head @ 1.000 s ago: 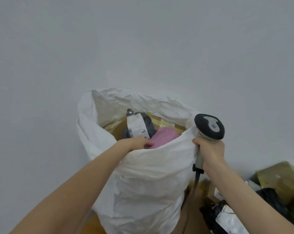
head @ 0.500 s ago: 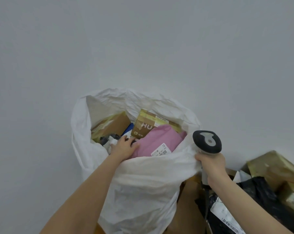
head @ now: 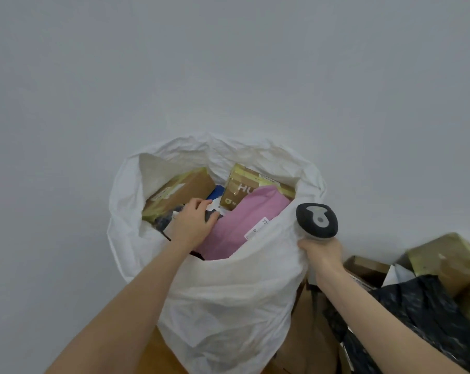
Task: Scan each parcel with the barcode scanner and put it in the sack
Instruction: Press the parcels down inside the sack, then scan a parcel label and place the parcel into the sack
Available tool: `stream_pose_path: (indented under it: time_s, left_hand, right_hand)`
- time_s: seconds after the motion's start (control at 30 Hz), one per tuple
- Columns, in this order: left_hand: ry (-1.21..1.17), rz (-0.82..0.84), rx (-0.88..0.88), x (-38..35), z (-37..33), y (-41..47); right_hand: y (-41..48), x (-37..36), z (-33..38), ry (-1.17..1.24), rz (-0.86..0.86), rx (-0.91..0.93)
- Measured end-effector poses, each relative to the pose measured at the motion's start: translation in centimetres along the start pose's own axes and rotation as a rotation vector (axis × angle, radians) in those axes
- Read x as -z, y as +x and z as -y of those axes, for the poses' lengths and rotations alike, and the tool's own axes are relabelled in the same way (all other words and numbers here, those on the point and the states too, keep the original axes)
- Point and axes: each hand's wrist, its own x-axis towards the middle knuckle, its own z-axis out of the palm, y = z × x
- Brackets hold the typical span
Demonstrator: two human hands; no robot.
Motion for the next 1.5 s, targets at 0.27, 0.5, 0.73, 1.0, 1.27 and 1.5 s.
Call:
stream_pose_path:
  time_s: [0.27,0.5,0.73,1.0,1.27,1.5]
  left_hand:
    - [-0.144,0.017,-0.153,0.1,-11.9,1.7]
    - [-0.227,-0.008,-0.340,-1.5,-23.8,0.0]
    - [-0.238,0.462,-0.281,-12.8,-33.6,-6.9]
    - [-0.159,0.865,0.041,-23.1,-30.8,-11.6]
    - [-0.662,0.876,0.221,-21.9,-29.0,-10.1]
    - [-1.205,0.755,0.401,-15.8,-28.8,-9.8]
  right_hand:
    - [0.5,3.7,-0.4,0.201,-0.005,-0.034]
    - [1.2,13.8,-3.4,0.345,-0.011,-0.126]
    - [2.5,24.5,-9.2,0.332,-0.161,-0.262]
    - [3.2,28.7,-15.5,0.314,-0.164,-0.385]
    - [2.5,28.3,-17.2,0.346,-0.141,-0.411]
    - [2.9,27.8,-14.1,0.503,-0.190,-0.305]
